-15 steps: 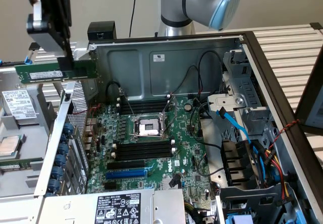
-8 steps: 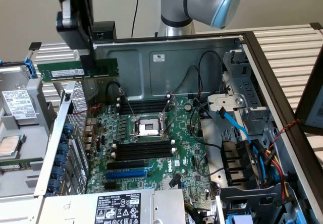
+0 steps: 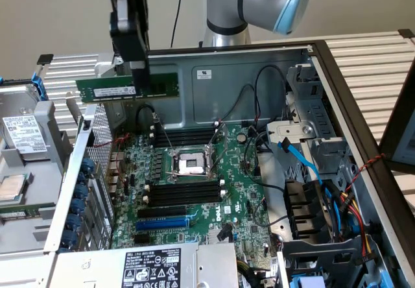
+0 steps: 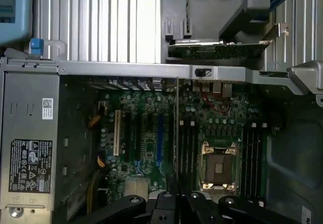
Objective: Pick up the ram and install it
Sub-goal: 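Pick up the ram and move it above insertion slot, then insert the ram into the slot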
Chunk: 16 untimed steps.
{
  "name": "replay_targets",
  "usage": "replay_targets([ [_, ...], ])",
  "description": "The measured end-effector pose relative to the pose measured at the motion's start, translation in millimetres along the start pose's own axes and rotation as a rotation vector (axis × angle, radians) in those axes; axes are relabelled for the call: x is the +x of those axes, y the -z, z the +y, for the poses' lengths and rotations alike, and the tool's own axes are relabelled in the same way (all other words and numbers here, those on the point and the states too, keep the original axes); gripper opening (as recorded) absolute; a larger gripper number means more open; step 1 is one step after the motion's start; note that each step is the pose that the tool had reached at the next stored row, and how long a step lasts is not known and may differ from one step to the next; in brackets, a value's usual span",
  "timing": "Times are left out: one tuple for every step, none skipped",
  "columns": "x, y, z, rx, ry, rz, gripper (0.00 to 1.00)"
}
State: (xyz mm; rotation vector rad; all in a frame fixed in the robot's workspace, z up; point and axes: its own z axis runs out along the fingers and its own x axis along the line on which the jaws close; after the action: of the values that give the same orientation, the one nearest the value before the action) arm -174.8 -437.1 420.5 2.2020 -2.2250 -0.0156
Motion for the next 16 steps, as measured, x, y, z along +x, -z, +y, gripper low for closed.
replay_targets([
  [-0.1, 0.0, -4.5, 0.0000, 0.000, 0.0000, 0.12],
  [-0.1, 0.1, -9.0, 0.0001, 0.000, -0.0001, 0.12],
  [-0.1, 0.2, -13.8, 0.0001, 0.000, -0.0001, 0.12],
  [-0.2, 0.2, -18.3, 0.0000, 0.000, 0.0000, 0.12],
  [-0.2, 0.2, -22.9, 0.0001, 0.000, -0.0001, 0.12],
  [-0.3, 0.3, -27.4, 0.0001, 0.000, -0.0001, 0.12],
  [-0.4, 0.3, -30.5, -0.0001, 0.000, -0.0001, 0.12],
  [-0.4, 0.4, -31.7, -0.0001, 0.000, 0.0000, 0.12],
  [-0.4, 0.4, -31.8, 0.0000, 0.000, 0.0000, 0.12],
  [-0.4, 0.4, -31.8, 0.0000, 0.000, 0.0000, 0.12],
  [-0.4, 0.4, -31.8, 0.0000, 0.000, -0.0001, 0.12],
  [-0.4, 0.4, -31.8, 0.0000, 0.000, -0.0001, 0.12],
  [-0.4, 0.3, -31.9, 0.0000, 0.000, -0.0001, 0.12],
  [-0.4, 0.4, -31.9, 0.0000, 0.000, -0.0001, 0.12],
  [-0.4, 0.4, -31.9, 0.0000, 0.000, -0.0001, 0.12],
  [-0.4, 0.4, -31.9, 0.0000, 0.000, -0.0001, 0.12],
])
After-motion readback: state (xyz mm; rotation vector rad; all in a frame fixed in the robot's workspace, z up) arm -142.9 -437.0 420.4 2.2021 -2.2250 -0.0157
